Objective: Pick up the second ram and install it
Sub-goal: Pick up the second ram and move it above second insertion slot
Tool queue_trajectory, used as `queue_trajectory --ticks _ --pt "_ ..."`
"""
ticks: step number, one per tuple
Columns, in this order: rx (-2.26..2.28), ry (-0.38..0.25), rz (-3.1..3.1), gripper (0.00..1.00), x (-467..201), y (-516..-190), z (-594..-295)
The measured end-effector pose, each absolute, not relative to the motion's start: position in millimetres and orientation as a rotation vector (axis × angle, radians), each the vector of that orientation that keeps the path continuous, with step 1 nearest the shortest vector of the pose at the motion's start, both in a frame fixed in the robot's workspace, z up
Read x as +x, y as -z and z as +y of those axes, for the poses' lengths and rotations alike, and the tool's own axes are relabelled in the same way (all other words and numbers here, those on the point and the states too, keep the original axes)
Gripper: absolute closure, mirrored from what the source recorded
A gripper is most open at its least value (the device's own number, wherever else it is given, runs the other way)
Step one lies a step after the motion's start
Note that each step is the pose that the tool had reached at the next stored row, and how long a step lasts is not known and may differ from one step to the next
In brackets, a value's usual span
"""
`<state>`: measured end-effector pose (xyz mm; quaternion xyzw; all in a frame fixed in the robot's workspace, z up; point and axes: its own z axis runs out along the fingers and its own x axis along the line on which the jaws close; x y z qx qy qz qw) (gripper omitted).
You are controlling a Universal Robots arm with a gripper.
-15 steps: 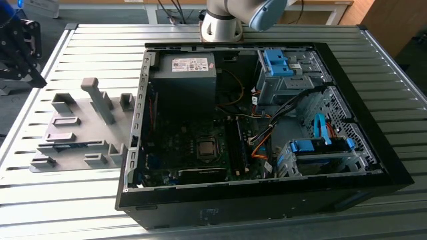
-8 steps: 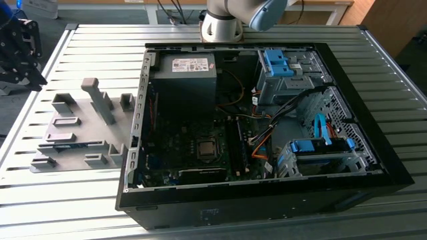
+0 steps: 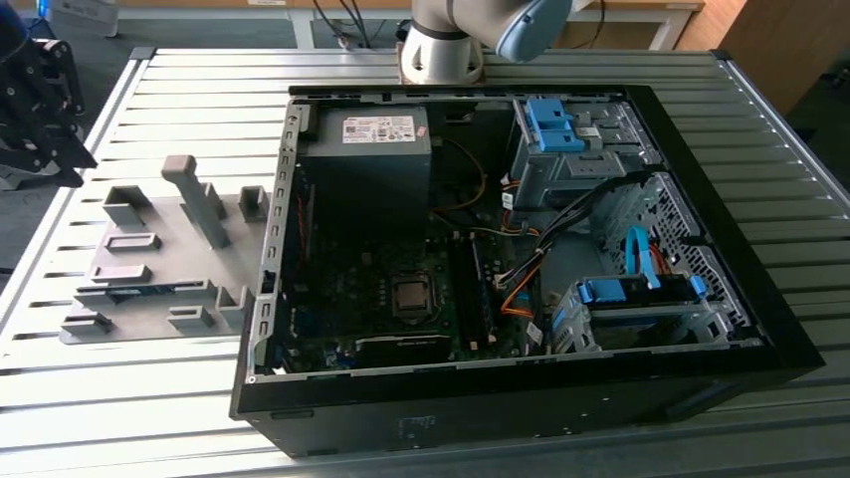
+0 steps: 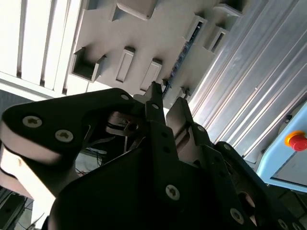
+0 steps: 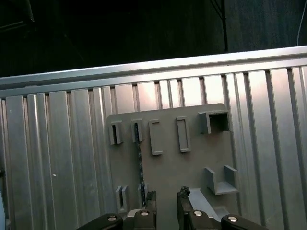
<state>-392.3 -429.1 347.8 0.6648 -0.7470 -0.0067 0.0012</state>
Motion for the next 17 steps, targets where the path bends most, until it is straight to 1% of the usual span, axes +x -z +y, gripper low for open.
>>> queue_trajectory --ticks 10,16,17 --pt "2.111 0.024 -2.321 0.69 -399 -333 -433" --pt "2.115 0.024 -2.317 0.69 -399 -322 -442" --pt "2.116 0.024 -2.316 0.67 -399 -321 -442"
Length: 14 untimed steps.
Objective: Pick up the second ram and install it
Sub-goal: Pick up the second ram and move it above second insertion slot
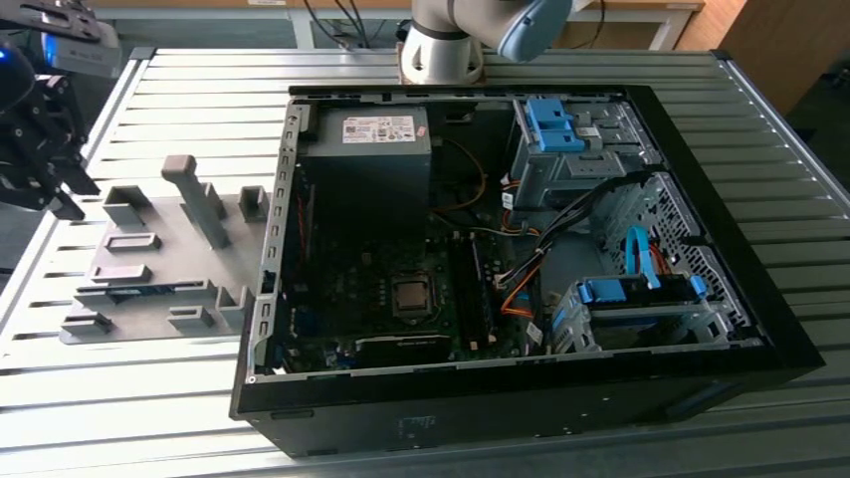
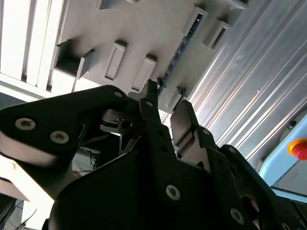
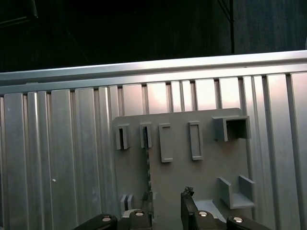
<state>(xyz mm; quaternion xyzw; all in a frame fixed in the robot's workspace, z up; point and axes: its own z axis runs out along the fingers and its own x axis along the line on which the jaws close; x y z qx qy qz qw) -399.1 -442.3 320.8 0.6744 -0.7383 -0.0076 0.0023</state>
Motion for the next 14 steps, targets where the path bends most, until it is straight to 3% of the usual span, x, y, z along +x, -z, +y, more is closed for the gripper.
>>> queue_trajectory --ticks 2,14 --pt "2.119 0.024 -2.313 0.62 -399 -317 -443" --pt "2.129 0.022 -2.305 0.62 -403 -302 -447"
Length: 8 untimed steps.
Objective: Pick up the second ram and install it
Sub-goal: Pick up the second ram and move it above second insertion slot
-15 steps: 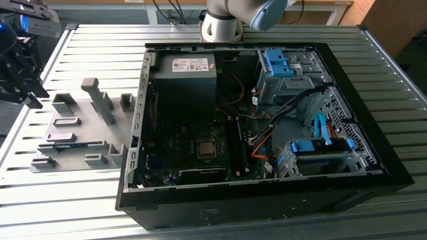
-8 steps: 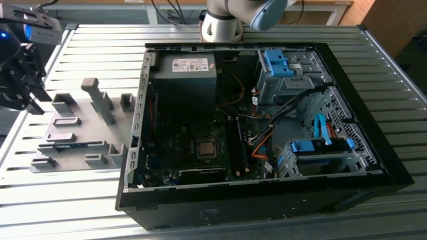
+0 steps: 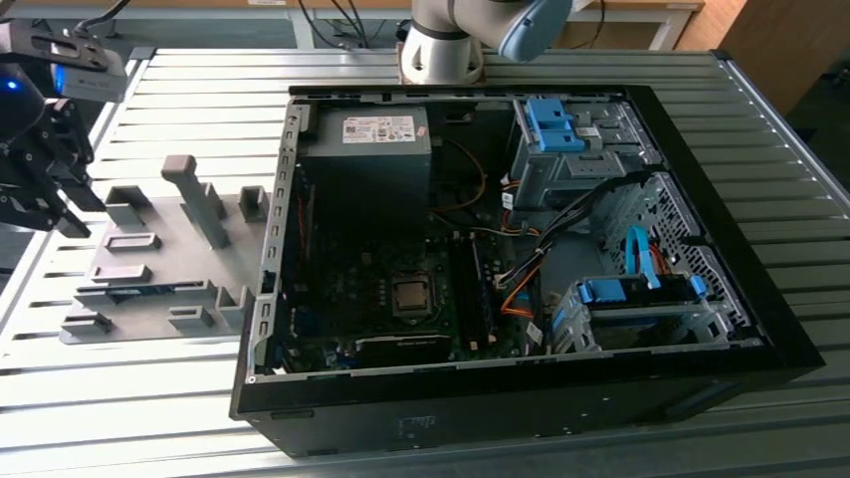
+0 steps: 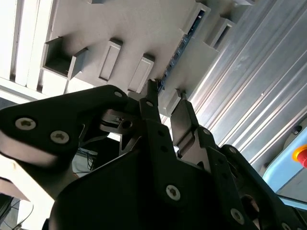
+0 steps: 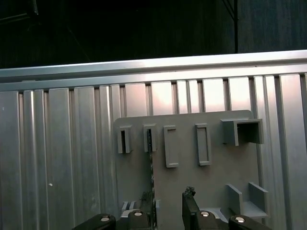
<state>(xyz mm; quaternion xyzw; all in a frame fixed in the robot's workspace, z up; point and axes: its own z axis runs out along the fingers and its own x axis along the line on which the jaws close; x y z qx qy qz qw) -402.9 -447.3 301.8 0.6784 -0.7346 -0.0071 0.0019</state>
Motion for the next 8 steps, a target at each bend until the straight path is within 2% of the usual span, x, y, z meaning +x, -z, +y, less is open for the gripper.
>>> queue_trajectory --ticks 8 --pt "2.133 0.022 -2.301 0.62 -403.0 -299.1 -449.7"
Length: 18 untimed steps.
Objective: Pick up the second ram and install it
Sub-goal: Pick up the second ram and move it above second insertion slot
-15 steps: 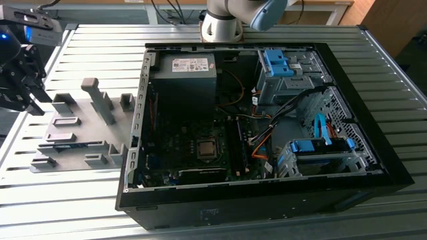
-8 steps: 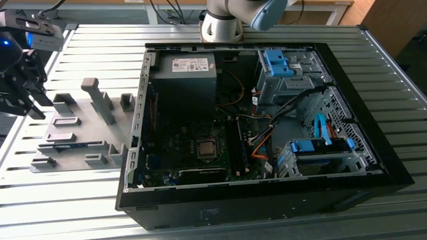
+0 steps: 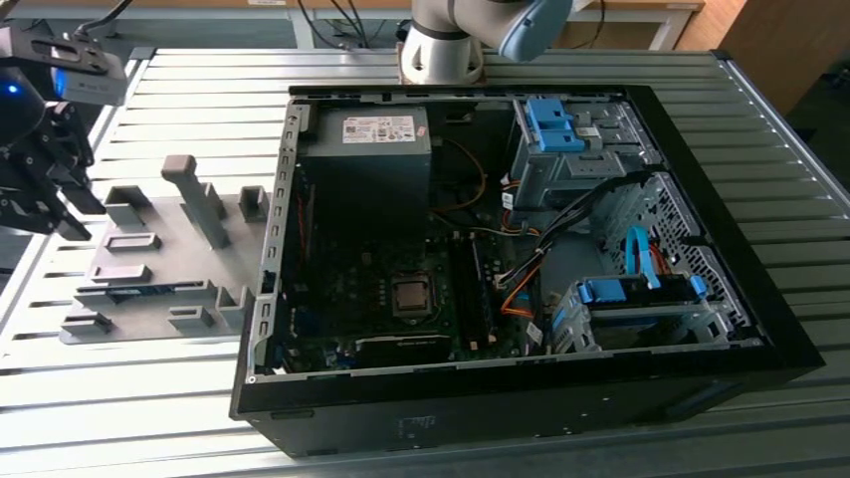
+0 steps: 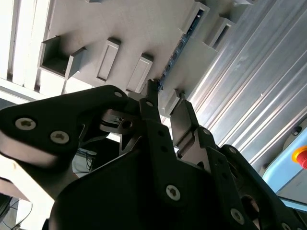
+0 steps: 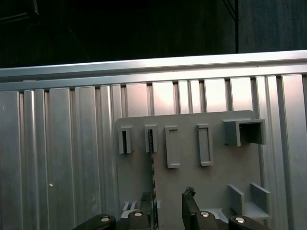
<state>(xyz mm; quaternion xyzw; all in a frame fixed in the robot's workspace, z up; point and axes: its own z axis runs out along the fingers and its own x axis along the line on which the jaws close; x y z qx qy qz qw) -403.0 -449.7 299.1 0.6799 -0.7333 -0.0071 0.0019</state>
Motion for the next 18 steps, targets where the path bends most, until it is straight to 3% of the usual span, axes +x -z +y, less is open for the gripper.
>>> queue_trajectory --ticks 18 --pt "2.146 0.024 -2.287 0.62 -404 -272 -465"
